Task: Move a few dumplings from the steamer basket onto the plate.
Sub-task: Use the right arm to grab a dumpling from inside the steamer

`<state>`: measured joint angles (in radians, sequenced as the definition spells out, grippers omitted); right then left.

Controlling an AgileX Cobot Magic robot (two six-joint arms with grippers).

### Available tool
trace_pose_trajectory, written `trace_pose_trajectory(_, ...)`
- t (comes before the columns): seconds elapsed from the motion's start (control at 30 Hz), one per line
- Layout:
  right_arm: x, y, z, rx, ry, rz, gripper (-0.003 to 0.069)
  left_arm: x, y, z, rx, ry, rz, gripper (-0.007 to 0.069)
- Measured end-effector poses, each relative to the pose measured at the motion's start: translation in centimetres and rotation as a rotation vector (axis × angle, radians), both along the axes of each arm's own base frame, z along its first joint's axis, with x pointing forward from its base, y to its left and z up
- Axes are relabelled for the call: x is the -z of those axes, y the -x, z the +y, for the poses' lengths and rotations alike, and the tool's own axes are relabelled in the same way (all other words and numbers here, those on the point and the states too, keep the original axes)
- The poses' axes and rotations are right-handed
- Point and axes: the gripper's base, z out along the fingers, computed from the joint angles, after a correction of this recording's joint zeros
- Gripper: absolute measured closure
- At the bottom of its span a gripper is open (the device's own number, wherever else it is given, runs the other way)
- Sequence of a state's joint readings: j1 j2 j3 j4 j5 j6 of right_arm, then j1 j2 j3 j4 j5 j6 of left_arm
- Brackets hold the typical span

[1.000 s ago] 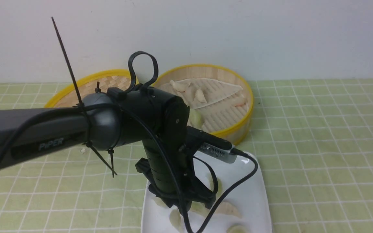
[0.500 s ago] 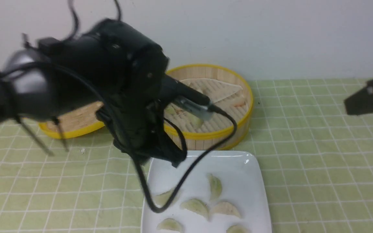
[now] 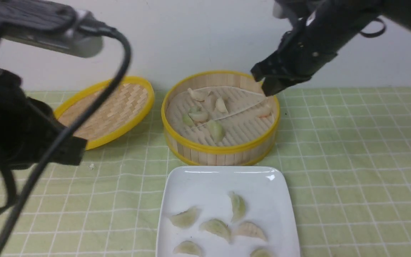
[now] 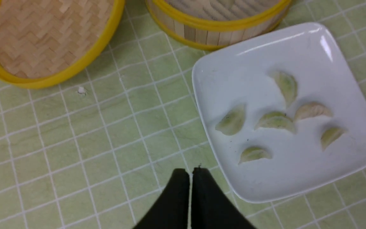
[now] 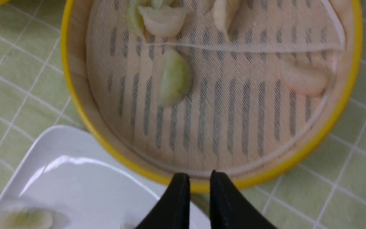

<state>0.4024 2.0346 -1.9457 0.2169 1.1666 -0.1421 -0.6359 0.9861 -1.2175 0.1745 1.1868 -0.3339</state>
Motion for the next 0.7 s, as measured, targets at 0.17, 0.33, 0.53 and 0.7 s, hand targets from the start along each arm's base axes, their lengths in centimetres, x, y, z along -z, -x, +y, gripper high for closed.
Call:
trace_pose_trajectory(0.17,4.3,-3.2,3.5,-0.063,0.016,0.002,0.0412,-0.6,1.8,1.4,-0.008,0.028,-0.033,0.0631)
trace_pose_trajectory(0.33,8.8,-5.3,6.2,-0.124,0.037,0.009,0.0244,-0.8,2.8,2.6,-0.064,0.019,-0.029,0.0631)
trace_pose_trajectory(0.53,12.3,-6.2,7.5,-0.163,0.078,0.014,0.0141,-1.1,3.0,3.2,-0.112,0.015,-0.063,0.0630)
trace_pose_trajectory(0.7,13.5,-6.4,7.5,-0.159,0.105,0.017,0.0197,-1.1,3.0,3.3,-0.115,0.017,-0.062,0.0630)
